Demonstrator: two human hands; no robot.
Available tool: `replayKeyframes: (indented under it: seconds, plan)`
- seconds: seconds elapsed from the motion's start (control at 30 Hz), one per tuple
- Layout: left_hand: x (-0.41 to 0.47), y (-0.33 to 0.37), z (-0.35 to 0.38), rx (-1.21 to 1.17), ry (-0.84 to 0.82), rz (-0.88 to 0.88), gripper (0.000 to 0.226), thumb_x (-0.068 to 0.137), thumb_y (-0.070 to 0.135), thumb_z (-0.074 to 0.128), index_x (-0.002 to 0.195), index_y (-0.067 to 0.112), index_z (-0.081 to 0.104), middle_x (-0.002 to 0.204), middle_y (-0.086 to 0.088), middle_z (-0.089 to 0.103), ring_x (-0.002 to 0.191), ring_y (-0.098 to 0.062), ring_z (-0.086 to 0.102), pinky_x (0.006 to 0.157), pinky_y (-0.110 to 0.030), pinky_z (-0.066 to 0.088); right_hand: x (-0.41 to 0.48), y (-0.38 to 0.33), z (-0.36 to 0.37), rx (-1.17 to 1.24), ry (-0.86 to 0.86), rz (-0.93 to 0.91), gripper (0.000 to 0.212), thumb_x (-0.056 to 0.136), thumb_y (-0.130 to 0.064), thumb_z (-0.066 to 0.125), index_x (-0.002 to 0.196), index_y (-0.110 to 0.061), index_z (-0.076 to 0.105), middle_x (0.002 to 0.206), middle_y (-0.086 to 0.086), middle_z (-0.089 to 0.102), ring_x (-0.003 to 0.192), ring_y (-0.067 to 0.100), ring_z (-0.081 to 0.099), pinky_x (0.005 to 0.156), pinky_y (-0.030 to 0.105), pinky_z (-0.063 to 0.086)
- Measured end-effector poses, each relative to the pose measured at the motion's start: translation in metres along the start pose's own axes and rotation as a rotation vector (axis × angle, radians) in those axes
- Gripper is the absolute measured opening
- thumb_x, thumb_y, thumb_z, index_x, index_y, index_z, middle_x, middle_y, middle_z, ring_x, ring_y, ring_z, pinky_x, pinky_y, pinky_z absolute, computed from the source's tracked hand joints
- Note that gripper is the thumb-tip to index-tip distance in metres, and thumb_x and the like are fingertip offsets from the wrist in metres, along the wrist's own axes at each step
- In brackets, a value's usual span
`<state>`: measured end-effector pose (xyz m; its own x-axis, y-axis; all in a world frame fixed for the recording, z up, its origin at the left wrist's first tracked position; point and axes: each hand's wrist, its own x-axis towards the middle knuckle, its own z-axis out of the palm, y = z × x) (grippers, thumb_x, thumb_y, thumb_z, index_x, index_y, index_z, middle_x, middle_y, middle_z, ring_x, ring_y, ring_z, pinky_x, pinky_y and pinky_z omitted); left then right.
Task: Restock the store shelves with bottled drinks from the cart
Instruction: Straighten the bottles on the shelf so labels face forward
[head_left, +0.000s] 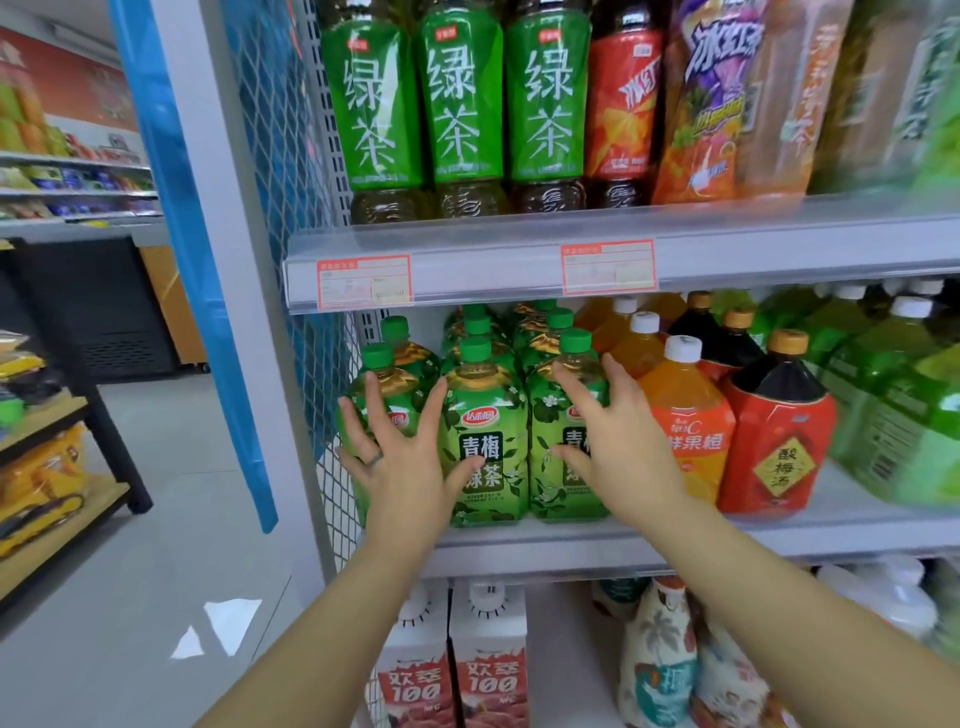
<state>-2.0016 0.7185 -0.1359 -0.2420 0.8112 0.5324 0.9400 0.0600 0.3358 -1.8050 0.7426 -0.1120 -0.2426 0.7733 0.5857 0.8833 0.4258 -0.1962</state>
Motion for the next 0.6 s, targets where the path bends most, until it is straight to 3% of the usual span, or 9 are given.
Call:
replayKeyframes:
  seconds: [0.07,0.13,0.2,0.3,0.4,0.47,0.6]
  plan:
    - [0.000,0.001,-0.001,0.029,-0.004,-0.003,0.087,0.077,0.061,0.059,0.146,0.046,0.008,0.150,-0.009,-0.030,0.135,-0.039,-0.031,0.106,-0.070,0.003,0.005,0.006,-0.017,0.170,0.018,0.020,0.076,0.084,-0.037,0.065,0.146,-0.034,0.022,0.155,0.013,0.014,0.139,0.025,0.023,0.111,0.037,0.025]
    - [-0.001,0.002,0.000,0.050,-0.006,-0.007,0.088,0.078,0.062,0.058,0.146,0.045,0.005,0.150,-0.010,-0.031,0.134,-0.040,-0.031,0.106,-0.072,0.005,0.018,0.014,-0.033,0.363,0.113,0.075,0.070,0.086,-0.032,0.061,0.146,-0.026,0.024,0.154,0.006,0.022,0.138,0.020,0.027,0.111,0.033,0.024]
    - [0.000,0.002,0.001,0.044,-0.010,-0.003,0.088,0.078,0.061,0.058,0.146,0.044,0.005,0.150,-0.010,-0.031,0.134,-0.040,-0.031,0.106,-0.072,0.007,0.033,0.019,-0.049,0.528,0.012,0.138,0.078,0.085,-0.032,0.064,0.147,-0.018,0.019,0.151,0.003,0.029,0.138,0.019,0.030,0.107,0.026,0.025]
    - [0.000,0.002,0.000,0.043,-0.016,-0.014,0.087,0.078,0.061,0.058,0.146,0.044,0.006,0.150,-0.009,-0.031,0.134,-0.040,-0.031,0.107,-0.070,0.007,0.053,0.014,-0.062,0.519,-0.340,0.127,0.091,0.078,-0.036,0.072,0.146,-0.017,0.015,0.145,0.000,0.037,0.125,0.008,0.036,0.094,0.016,0.027]
    - [-0.001,0.003,0.000,0.041,-0.006,-0.016,0.086,0.078,0.060,0.058,0.146,0.044,0.008,0.150,-0.009,-0.030,0.135,-0.039,-0.031,0.108,-0.069,0.007,0.068,0.011,-0.059,0.498,-0.561,0.134,0.081,0.074,-0.030,0.078,0.140,-0.019,0.032,0.138,-0.003,0.046,0.112,0.004,0.041,0.093,0.018,0.031]
    - [-0.001,0.003,0.000,0.028,0.000,-0.017,0.086,0.078,0.059,0.059,0.146,0.044,0.009,0.151,-0.009,-0.029,0.135,-0.039,-0.031,0.108,-0.068,0.007,0.073,0.010,-0.052,0.483,-0.619,0.151,0.074,0.070,-0.032,0.080,0.133,-0.019,0.044,0.134,-0.003,0.052,0.117,0.010,0.047,0.097,0.024,0.035]
    - [0.000,0.003,0.001,0.024,0.013,-0.019,0.086,0.077,0.060,0.060,0.146,0.044,0.011,0.150,-0.007,-0.029,0.135,-0.039,-0.030,0.108,-0.068,0.007,0.069,0.010,-0.051,0.463,-0.578,0.160,0.063,0.074,-0.034,0.077,0.127,-0.016,0.049,0.114,-0.005,0.054,0.100,0.011,0.047,0.084,0.022,0.035]
